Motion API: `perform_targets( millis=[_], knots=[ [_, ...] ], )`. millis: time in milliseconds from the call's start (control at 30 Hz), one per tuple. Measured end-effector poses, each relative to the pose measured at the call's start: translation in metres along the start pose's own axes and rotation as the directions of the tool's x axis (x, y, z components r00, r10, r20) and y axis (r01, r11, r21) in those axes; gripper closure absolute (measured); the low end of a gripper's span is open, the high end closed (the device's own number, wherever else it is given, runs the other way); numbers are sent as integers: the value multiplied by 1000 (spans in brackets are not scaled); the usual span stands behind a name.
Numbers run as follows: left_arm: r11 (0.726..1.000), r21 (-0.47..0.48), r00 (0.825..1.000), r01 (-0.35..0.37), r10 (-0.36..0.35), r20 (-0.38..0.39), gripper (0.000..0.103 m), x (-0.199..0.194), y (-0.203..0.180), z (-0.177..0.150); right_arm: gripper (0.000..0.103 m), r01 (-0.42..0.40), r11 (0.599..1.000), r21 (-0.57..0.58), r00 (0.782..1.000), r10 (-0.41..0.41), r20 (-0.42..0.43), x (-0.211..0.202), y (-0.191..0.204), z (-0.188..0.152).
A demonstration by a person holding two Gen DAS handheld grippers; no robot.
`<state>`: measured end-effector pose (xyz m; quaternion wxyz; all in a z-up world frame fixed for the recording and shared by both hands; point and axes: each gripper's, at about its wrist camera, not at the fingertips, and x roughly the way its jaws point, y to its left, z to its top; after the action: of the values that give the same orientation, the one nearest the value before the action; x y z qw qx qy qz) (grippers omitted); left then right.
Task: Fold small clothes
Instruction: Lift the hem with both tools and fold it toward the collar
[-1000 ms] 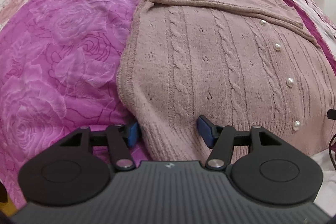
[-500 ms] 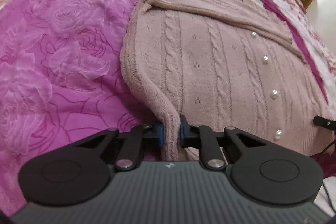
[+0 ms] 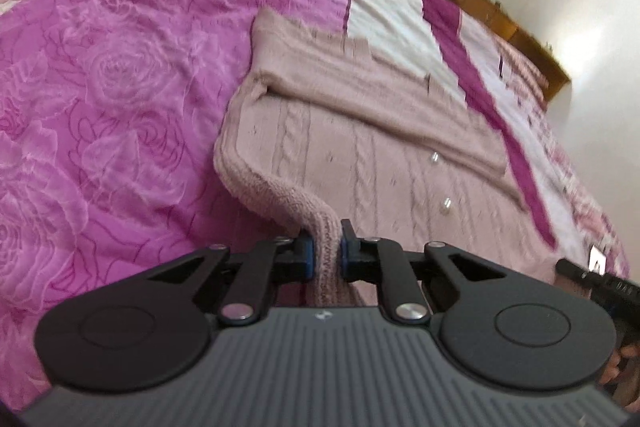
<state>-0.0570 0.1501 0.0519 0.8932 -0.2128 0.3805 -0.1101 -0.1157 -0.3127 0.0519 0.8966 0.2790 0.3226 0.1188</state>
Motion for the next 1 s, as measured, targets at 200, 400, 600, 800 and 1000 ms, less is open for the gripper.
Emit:
perform_targets(
  millis=[200,400,600,800,1000],
  knots=[
    [999,-33,997,15,-13,71,89,-8,-9,21,95,-45,998,54,996,41,75,-1,-6,24],
    [999,-42,990,29,-23,139,89,-12,-21,47,95,-77,996,49,989,70,130,8,-3,48],
    [999,-52,981,10,0,195,89,-2,-27,80,95,-97,993,63,976,83,201,22,-2,78],
    [998,-60,969,-28,42,244,89,17,-32,117,95,-88,994,58,960,70,272,45,2,118],
    [996,-68,964,-57,72,256,89,50,-32,146,95,-47,997,64,949,25,313,79,2,155]
  ],
)
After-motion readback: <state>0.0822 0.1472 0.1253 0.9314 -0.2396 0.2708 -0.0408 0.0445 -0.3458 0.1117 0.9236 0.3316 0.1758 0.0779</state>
